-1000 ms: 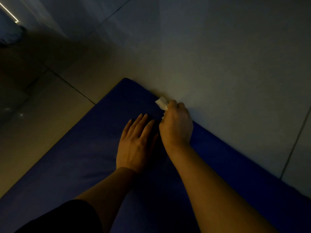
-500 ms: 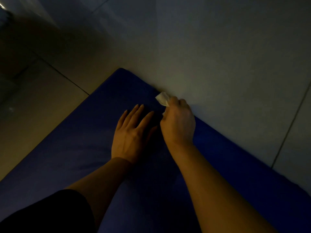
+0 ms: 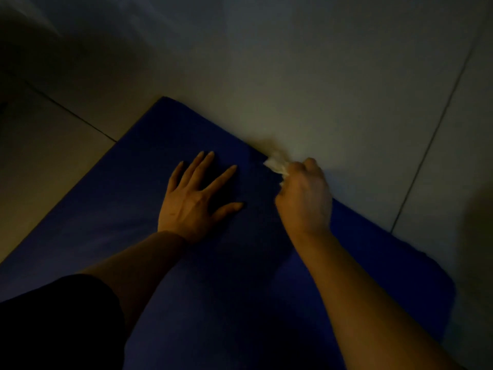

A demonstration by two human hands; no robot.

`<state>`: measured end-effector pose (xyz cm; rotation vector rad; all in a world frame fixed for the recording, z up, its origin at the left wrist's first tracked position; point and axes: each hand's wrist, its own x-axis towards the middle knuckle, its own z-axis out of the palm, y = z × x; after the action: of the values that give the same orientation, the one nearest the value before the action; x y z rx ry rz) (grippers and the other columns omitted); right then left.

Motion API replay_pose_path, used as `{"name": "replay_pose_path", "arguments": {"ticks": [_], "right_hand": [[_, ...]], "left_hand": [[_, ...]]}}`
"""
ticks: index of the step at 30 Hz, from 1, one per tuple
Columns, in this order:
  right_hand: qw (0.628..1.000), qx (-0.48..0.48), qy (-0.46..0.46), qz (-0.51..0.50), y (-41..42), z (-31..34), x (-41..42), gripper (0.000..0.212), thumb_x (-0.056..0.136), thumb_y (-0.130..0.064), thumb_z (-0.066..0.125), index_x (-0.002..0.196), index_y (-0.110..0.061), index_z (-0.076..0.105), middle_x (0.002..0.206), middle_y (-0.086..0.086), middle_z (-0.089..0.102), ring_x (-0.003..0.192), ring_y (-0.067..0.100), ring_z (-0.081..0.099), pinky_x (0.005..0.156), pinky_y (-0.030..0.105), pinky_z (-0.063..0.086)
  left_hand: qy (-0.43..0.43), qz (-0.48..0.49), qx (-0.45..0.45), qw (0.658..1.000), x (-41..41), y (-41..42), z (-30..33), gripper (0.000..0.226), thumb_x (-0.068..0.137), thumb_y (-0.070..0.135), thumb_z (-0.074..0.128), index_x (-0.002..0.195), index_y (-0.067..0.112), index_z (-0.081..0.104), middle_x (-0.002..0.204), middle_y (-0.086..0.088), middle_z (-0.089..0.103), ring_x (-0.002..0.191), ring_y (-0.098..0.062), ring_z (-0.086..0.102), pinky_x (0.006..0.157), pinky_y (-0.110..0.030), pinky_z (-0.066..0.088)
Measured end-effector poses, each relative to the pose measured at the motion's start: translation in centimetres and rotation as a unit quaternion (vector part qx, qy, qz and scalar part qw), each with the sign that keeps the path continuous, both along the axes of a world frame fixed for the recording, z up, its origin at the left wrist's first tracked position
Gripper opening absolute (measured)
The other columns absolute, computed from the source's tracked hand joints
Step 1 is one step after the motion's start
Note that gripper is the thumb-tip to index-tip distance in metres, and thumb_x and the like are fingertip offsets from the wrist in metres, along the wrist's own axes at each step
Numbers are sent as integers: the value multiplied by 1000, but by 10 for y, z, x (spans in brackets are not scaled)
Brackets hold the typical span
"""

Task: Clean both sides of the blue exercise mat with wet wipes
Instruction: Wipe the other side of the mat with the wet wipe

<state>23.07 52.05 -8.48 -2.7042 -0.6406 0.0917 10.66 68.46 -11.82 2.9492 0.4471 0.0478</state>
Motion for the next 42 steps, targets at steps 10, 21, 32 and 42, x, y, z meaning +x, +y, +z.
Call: {"name": "replay_pose_path", "arguments": {"ticks": [10,21,32,42], "right_hand": [[997,39,21,-67,5,4,-11,12,82,4,54,91,5,62,100,21,55,86,35,55,60,30,35],[986,47,-16,-161,-72,-10,-35,16,80,-2,61,95,-1,66,93,14,60,78,27,61,65,29,49],[971,65,-37,-225,-136,-3,-35,24,83,3,57,104,-2,67,90,15,57,73,26,58,62,24,43],[981,31,-22,-190,-169,0,-27,10,77,3,63,87,1,66,91,16,57,73,31,59,62,26,44]], "left_hand": [[98,77,-39,991,5,-34,14,63,97,51,35,153,32,11,161,-12,-2,147,-25,-13,116,-55,-9],[-9,-20,-62,998,-2,-174,-5,59,96,37,33,149,10,32,156,-9,28,146,-23,21,116,-51,12],[-40,-3,-46,998,2,-178,-5,50,100,30,32,143,7,41,152,-13,36,143,-26,29,115,-52,19],[-69,-114,-14,991,-2,-173,-9,64,89,12,64,146,19,35,154,-11,32,145,-30,24,116,-54,17]]}}
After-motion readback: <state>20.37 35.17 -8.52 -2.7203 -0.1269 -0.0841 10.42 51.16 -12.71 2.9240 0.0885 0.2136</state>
